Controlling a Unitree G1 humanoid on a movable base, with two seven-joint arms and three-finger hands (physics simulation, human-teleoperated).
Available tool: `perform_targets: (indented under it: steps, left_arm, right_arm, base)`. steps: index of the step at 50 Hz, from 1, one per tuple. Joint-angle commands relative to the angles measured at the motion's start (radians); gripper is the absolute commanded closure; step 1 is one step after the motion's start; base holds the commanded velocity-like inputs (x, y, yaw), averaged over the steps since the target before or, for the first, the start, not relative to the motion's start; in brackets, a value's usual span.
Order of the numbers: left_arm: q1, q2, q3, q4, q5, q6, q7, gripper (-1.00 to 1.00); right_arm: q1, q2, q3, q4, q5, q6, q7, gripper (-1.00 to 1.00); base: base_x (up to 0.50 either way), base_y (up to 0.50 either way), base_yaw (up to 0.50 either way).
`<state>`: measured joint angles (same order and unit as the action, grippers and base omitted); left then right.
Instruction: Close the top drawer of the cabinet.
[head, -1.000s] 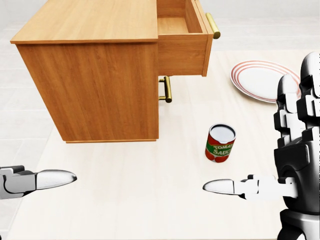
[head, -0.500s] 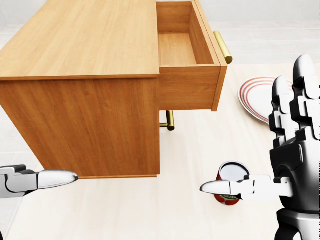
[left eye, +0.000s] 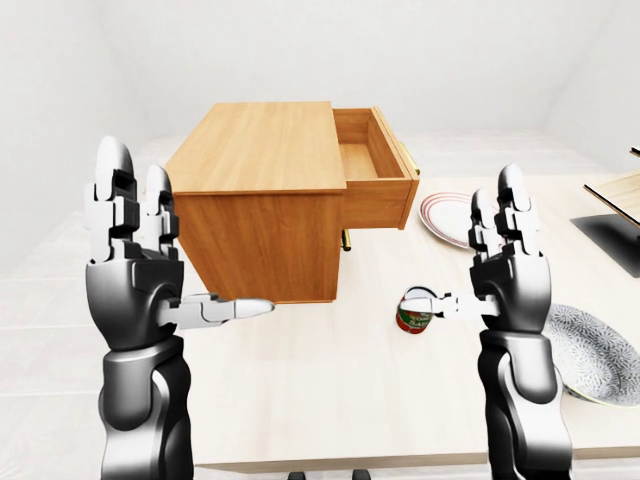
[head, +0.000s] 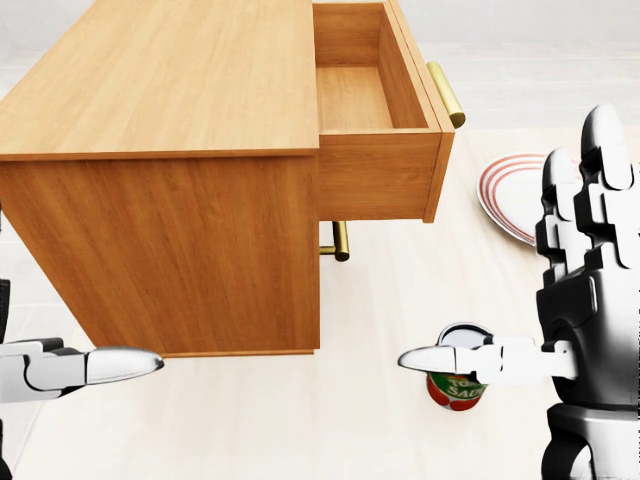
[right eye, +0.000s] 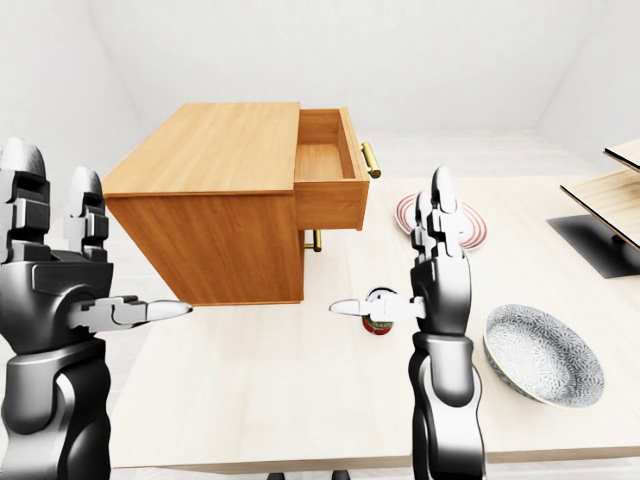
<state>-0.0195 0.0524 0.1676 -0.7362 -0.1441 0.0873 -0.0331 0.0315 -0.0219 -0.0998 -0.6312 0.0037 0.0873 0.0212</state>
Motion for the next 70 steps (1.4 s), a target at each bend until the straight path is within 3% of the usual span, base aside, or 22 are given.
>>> perform_targets:
  steps: [1, 29, 54, 70]
  left_arm:
    - [0.020, -0.007, -0.011, 0.010, 0.007, 0.000, -0.010, -1.00]
    - [0.004, -0.001, 0.003, -0.026, -0.010, 0.000, -0.007, -1.00]
    - [0.031, -0.012, -0.011, -0.004, 0.001, 0.000, -0.016, -1.00]
    - [0.047, -0.009, -0.032, -0.016, 0.028, 0.000, -0.034, -1.00]
  right_arm:
    - [-0.080, -0.016, -0.003, 0.080, -0.010, 0.000, -0.011, -1.00]
    - [-0.355, -0.067, 0.001, 0.537, -0.019, 0.000, -0.030, -1.00]
    - [-0.368, -0.079, -0.013, 0.547, 0.020, 0.000, -0.048, -1.00]
    - [-0.446, -0.111, -0.033, 0.752, 0.040, 0.000, -0.069, -1.00]
  base:
    - [0.00, 0.00, 0.00]
    - [0.00, 0.00, 0.00]
    - [0.00, 0.00, 0.00]
    - [0.00, 0.00, 0.00]
